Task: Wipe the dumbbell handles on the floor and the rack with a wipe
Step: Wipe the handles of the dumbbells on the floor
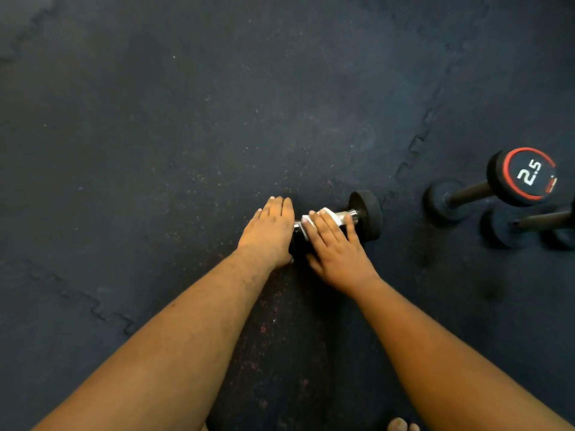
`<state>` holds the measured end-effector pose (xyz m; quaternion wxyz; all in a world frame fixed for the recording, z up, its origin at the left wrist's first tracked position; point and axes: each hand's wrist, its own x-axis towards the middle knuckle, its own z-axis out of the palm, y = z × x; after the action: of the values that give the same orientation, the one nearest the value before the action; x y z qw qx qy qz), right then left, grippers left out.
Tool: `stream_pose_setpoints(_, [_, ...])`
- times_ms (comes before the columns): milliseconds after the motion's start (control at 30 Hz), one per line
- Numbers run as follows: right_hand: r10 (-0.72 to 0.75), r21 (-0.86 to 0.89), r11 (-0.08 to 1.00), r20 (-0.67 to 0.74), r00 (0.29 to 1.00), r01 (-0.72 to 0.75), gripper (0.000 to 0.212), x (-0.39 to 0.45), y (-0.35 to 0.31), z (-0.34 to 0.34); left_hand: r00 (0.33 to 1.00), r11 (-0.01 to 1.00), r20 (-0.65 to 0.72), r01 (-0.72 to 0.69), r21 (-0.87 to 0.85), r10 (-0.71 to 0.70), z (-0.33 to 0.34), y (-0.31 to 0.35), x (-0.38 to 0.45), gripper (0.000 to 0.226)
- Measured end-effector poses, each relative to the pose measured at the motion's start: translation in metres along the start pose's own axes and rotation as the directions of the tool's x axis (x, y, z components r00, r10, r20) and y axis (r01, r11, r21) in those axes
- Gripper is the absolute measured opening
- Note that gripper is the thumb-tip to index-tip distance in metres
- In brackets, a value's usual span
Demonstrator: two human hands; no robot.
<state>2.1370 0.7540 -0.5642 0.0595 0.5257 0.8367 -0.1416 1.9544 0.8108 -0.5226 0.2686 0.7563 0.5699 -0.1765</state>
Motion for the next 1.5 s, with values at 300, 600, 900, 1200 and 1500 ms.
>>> stream_pose_setpoints(300, [0.08,0.029,0.996,-0.044,0.996,-0.079,0.048,0.018,0.014,-0.009,1.0,1.0,-0.011,-0.009,0.008,0.009,-0.001,0.001,-0.004,0.129])
stream_pose_setpoints(600, [0.074,0.042,0.997,-0.071,0.995,-0.071,0.06,0.019,-0.007,0.002,1.0,1.0,-0.015,-0.019,-0.008,0.019,-0.001,0.0,-0.003,0.124])
stream_pose_setpoints(900, [0.144,0.095,0.986,-0.078,0.986,-0.136,0.06,0.024,-0.014,0.001,1.0,1.0,-0.009,-0.017,-0.024,0.017,0.0,-0.001,-0.003,0.123])
stream_pose_setpoints(1200, [0.05,0.169,0.984,0.048,0.998,-0.058,0.043,0.056,-0.018,-0.016,1.0,0.999,-0.017,-0.018,-0.032,0.017,0.0,-0.001,-0.004,0.12])
stream_pose_setpoints(1500, [0.018,-0.021,1.0,-0.062,0.998,-0.019,0.062,0.005,-0.017,0.002,1.0,0.999,-0.015,-0.022,-0.042,0.022,0.0,-0.002,-0.002,0.122])
